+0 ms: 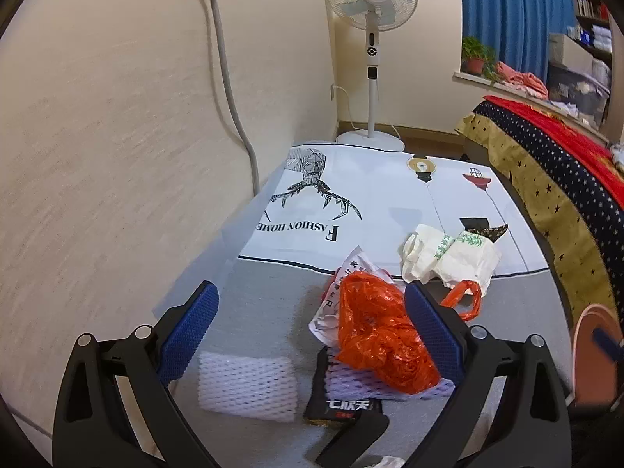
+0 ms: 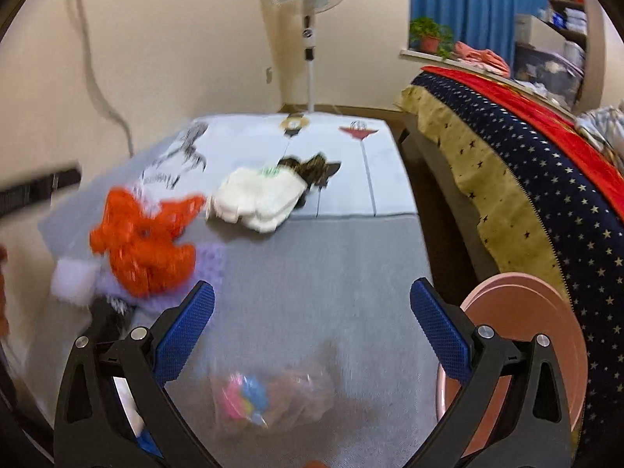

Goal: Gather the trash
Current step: 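Close the right tool on the clear plastic bag with pink items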

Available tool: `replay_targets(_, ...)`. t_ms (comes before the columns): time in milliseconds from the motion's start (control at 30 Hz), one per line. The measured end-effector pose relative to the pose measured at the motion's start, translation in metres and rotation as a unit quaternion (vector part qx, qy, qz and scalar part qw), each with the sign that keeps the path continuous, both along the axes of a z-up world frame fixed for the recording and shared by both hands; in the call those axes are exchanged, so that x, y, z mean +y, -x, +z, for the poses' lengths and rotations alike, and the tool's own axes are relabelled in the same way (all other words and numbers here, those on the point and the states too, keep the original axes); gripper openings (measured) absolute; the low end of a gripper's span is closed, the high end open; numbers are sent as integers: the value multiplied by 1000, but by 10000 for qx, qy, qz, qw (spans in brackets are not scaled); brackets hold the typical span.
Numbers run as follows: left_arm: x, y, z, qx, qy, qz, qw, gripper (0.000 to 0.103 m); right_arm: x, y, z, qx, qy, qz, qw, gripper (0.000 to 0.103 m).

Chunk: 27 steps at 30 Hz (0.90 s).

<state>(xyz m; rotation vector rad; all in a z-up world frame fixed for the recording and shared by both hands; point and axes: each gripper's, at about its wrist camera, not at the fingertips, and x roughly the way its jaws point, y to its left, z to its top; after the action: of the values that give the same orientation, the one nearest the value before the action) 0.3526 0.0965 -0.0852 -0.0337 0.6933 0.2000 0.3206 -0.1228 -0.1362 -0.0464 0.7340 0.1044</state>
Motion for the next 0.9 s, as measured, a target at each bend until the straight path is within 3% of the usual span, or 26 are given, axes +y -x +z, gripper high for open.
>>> replay_targets(267, -1, 0, -1, 5, -40, -3, 10000, 93, -1, 7, -34, 56, 356, 163, 9992, 98)
replay_targets(533, -3, -1, -6, 53, -73, 7, 10000, 93, -4, 8, -43, 297, 231, 288, 9989, 96)
replay_targets(633, -3, -1, -6, 50, -78, 6, 10000, 93, -6, 5, -47, 521, -6, 489, 9974, 74)
replay_targets(700, -3, 0, -6, 42, -71, 14, 10000, 93, -5, 6, -48, 540, -24, 541, 9971, 68)
replay_targets(800, -2, -1, -7, 52, -70, 18, 10000, 93, 3, 9, -48, 535, 75, 755, 9957, 44)
replay_targets(900, -2, 0, -7, 52, -94, 4, 9999, 93, 7, 12, -47, 466, 218, 788, 9956, 36)
